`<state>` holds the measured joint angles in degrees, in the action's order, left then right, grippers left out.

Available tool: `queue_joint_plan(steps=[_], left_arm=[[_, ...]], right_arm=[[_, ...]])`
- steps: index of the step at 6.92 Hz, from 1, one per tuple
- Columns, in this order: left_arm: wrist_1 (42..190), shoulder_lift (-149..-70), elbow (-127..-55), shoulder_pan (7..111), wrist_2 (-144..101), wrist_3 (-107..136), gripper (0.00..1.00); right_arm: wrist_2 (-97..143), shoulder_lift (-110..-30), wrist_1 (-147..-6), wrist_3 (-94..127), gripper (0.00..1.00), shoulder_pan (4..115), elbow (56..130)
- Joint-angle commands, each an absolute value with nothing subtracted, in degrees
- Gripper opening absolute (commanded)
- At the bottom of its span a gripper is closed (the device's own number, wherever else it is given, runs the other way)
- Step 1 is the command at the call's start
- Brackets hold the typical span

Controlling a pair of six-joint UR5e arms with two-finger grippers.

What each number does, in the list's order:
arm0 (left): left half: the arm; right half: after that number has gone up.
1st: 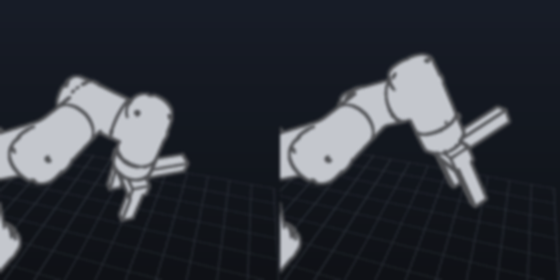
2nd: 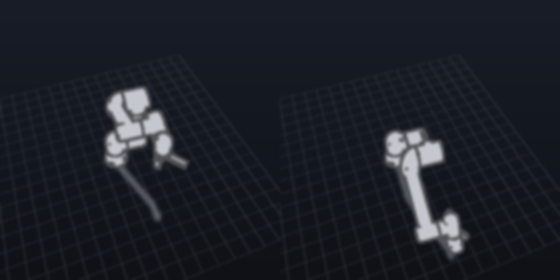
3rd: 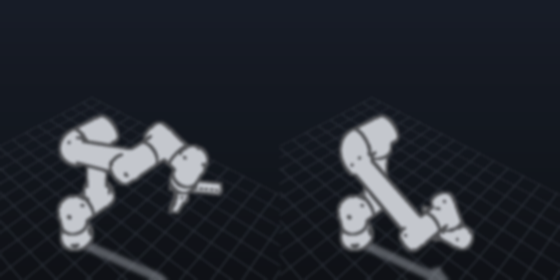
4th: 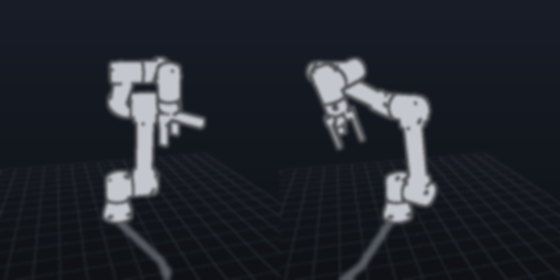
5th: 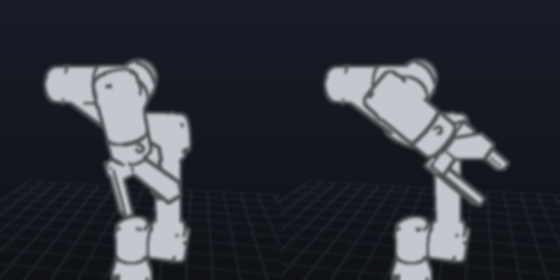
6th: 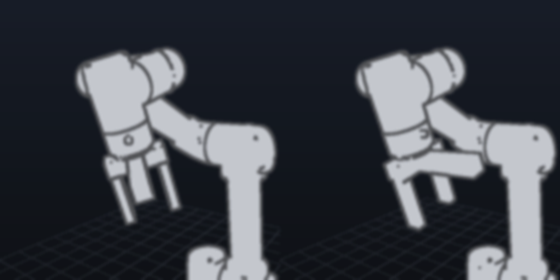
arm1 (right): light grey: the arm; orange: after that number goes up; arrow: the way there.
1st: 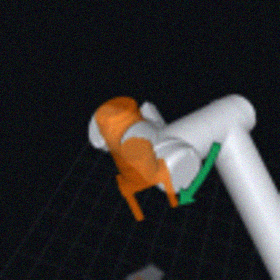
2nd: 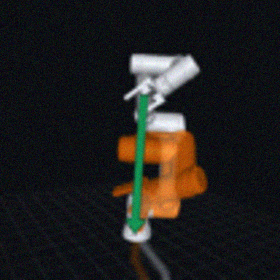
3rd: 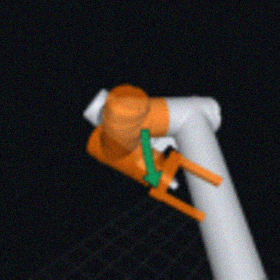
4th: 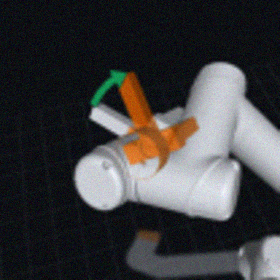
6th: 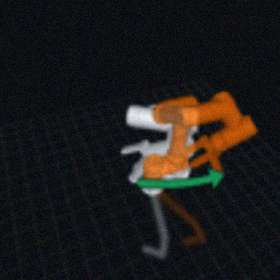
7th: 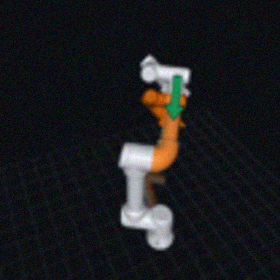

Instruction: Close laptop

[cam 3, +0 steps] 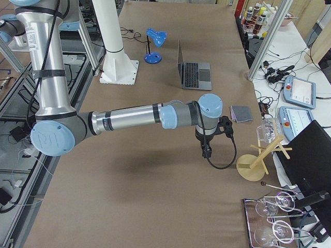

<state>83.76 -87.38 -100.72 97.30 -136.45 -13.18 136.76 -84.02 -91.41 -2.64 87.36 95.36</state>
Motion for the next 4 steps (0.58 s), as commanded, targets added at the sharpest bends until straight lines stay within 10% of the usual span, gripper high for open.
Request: queue_joint_plan(steps=[1, 4], left_arm=[[83.76, -87.36, -100.64, 97.29, -136.41, -13.18, 0.98], [83.76, -87.28, -100.46, 97.38, -136.41, -13.36, 0.98]], right_arm=[[136.76, -84.02, -91.41, -2.64, 1.00, 87.36, 95.36], [136.76, -84.02, -91.41, -2.64, 1.00, 87.36, 95.36]])
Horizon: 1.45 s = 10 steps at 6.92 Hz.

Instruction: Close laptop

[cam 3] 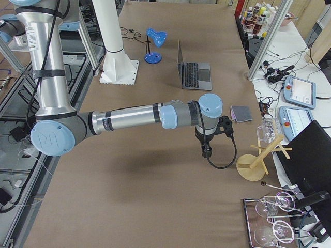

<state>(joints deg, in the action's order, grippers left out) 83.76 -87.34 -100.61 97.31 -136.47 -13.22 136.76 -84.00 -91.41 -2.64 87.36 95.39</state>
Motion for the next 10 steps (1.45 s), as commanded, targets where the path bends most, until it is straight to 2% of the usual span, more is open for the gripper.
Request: queue_joint_plan(steps=[1, 9, 10], left_arm=[[83.85, -87.36, -100.46, 97.30, -136.49, -13.53, 0.98], [83.67, -87.36, -100.90, 97.12, -137.28, -13.01, 0.98], [83.50, -87.45, -102.64, 97.03, -137.20, -12.75, 0.98]], right_arm=[[136.76, -84.11, -91.41, -2.64, 1.00, 87.36, 95.54], [145.61, -85.87, -90.79, -2.55, 1.00, 87.36, 95.98], [147.46, -86.22, -90.88, -2.37, 1.00, 87.28, 95.98]])
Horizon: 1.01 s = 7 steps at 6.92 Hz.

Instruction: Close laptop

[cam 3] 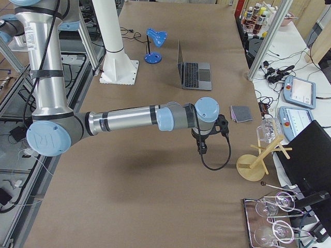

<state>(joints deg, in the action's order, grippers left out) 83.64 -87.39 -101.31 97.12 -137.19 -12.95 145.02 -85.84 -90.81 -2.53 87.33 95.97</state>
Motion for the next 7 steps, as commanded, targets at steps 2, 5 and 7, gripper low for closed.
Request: queue_joint_plan(steps=[2, 5, 7], left_arm=[[83.76, -87.45, -107.11, 93.90, -138.59, -5.83, 0.98], [83.67, -89.46, -119.06, 81.43, -139.22, 20.85, 0.97], [83.67, -97.16, -124.43, 69.59, -138.00, 43.22, 0.91]], right_arm=[[148.46, -85.78, -88.44, 13.46, 1.00, 83.70, 99.81], [135.59, -85.96, -86.66, 40.89, 1.00, 68.00, 118.59], [130.20, -81.60, -86.75, 60.02, 0.99, 56.57, 124.60]])
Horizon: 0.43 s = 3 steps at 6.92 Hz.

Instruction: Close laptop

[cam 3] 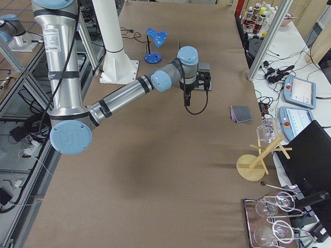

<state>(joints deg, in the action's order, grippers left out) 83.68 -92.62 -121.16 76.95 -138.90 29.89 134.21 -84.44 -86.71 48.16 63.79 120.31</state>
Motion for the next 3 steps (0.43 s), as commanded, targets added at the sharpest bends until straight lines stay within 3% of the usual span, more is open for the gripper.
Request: queue_joint_plan(steps=[1, 2, 3], left_arm=[[83.58, -101.56, -125.67, 63.08, -135.03, 52.55, 0.89], [83.15, -106.39, -125.77, 55.27, -130.30, 62.13, 0.86], [83.06, -109.05, -125.68, 49.63, -126.43, 67.79, 0.71]], right_arm=[[126.77, -78.17, -87.01, 68.90, 0.85, 50.16, 126.37], [123.26, -74.83, -87.27, 75.52, 0.70, 44.70, 126.39], [120.26, -72.71, -87.45, 76.80, 0.49, 40.99, 126.39]])
